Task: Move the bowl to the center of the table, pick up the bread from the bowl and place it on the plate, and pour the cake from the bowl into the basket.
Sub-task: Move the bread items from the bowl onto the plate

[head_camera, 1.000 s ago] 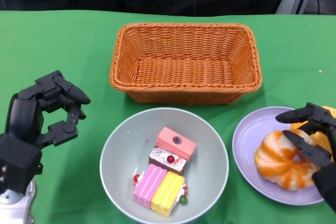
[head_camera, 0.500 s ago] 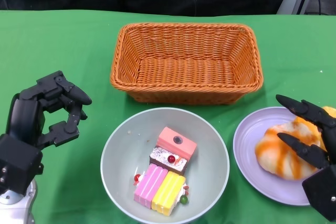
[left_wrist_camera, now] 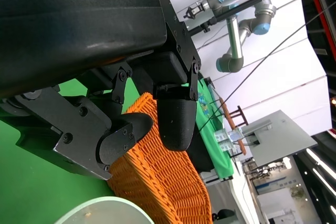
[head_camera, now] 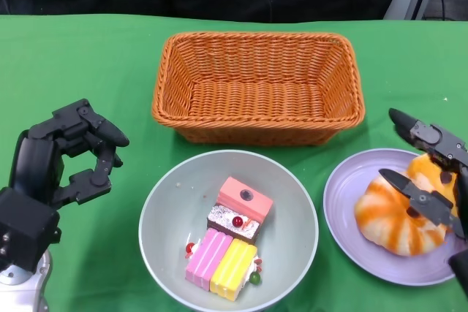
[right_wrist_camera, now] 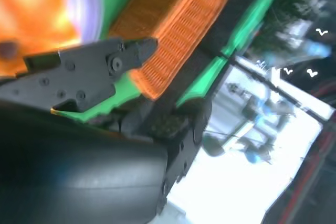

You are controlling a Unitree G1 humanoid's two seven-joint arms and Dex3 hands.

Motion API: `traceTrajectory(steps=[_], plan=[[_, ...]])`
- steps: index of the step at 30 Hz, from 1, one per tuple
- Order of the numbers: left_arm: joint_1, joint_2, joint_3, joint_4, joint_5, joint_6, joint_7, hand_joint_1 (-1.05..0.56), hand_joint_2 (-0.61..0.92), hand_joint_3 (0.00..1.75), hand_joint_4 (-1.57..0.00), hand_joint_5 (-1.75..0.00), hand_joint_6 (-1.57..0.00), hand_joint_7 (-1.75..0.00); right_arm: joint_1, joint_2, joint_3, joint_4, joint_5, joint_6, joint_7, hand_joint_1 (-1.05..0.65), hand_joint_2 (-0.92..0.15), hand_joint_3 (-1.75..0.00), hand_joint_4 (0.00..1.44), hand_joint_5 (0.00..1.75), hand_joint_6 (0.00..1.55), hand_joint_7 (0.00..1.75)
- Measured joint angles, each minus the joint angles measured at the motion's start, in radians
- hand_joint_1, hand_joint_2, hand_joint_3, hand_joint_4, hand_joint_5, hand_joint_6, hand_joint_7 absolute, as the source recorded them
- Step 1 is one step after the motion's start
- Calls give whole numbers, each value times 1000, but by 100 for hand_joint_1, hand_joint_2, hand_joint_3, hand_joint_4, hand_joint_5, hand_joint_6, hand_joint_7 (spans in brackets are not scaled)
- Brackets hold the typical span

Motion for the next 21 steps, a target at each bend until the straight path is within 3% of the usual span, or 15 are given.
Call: traceTrajectory(steps=[2, 4, 6, 11, 12, 15, 21], plan=[[0, 0, 0, 0, 0, 1, -1, 2, 61, 101, -81, -148, -85, -127, 5, 11, 7, -68, 80, 0, 67, -6, -90, -16, 70, 100, 85, 35], [0, 0, 0, 0, -3, 2, -5, 2, 61, 101, -81, -148, -85, -127, 12, 16, 12, -136, 141, 11, 128, -6, -87, -22, 67, 118, 78, 57], [0, 0, 0, 0, -3, 4, -6, 2, 61, 100, -80, -148, -85, -126, 24, 18, 16, -202, 180, 44, 177, -5, -81, -33, 68, 124, 73, 77], [0, 0, -6, 0, -3, 5, -17, 1, 61, 98, -80, -148, -85, -125, 49, 25, 16, -285, 228, 140, 253, -7, -77, -45, 72, 129, 76, 98], [0, 0, -7, 1, -3, 4, -20, 1, 61, 98, -80, -148, -84, -125, 50, 29, 16, -288, 233, 154, 263, -7, -77, -47, 73, 129, 76, 100], [2, 0, -16, 2, -8, 4, -44, 2, 62, 96, -81, -148, -85, -125, 48, 45, 15, -278, 246, 169, 295, -3, -62, -79, 71, 140, 71, 114], [17, -1, -22, 1, -11, 4, -54, 0, 67, 89, -81, -146, -84, -126, 9, 71, 10, -196, 251, 190, 351, -7, -51, -101, 69, 160, 65, 132]])
